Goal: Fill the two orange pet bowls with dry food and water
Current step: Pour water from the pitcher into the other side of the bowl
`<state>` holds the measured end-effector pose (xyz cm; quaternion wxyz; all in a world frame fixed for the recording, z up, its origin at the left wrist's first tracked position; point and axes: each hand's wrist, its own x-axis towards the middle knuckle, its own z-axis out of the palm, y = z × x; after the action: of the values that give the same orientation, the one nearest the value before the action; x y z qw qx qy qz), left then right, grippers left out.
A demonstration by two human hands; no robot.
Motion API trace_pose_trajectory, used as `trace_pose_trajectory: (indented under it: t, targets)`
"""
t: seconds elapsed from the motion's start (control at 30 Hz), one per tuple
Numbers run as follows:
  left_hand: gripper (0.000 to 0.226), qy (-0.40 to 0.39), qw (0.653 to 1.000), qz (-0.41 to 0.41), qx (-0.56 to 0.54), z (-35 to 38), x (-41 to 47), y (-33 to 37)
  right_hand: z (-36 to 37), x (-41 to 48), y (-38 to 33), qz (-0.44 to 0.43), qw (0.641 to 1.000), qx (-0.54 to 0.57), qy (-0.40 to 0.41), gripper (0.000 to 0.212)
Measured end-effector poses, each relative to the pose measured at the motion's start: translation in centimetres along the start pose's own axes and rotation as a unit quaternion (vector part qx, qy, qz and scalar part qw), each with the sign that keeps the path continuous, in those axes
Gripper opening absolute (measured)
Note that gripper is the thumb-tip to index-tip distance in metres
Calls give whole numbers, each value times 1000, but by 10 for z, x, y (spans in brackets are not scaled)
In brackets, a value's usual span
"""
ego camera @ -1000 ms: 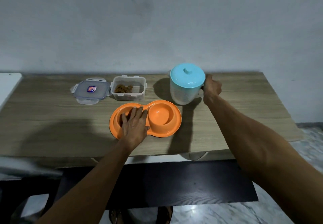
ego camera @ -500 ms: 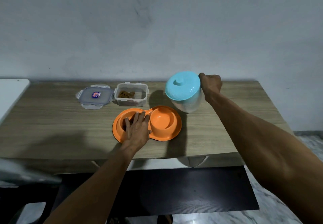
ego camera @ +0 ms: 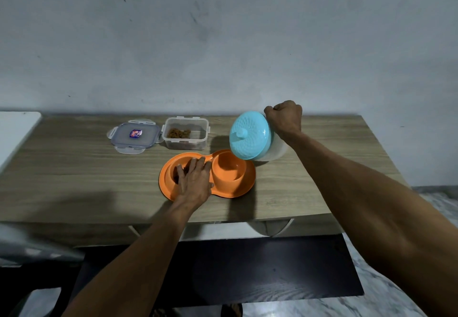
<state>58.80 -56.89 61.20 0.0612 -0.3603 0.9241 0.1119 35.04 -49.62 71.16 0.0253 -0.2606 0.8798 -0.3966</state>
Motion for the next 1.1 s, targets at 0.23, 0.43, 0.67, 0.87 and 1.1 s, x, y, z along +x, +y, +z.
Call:
trace_pose_trajectory:
  t: [0.23,0.43,0.67,0.87,1.1]
  targets:
    - [74,-1,1000,0,2,2,1,0,-2,-5,-8,-32,999,-33,11,48]
    - [73,0,1000,0,7,4,2,-1,2,-2,-6,-39,998,-51,4,43]
    - [73,-3,1000,-5,10,4,3,0,2,-2,-7,-64,996,-55,1,46]
    - [74,-4,1000,-4,8,4,4,0,1,-1,-6,-74,995,-69,-2,45]
    - [74,-1,1000,-6,5,6,4,-1,1,1,-4,-76,995,-66,2,45]
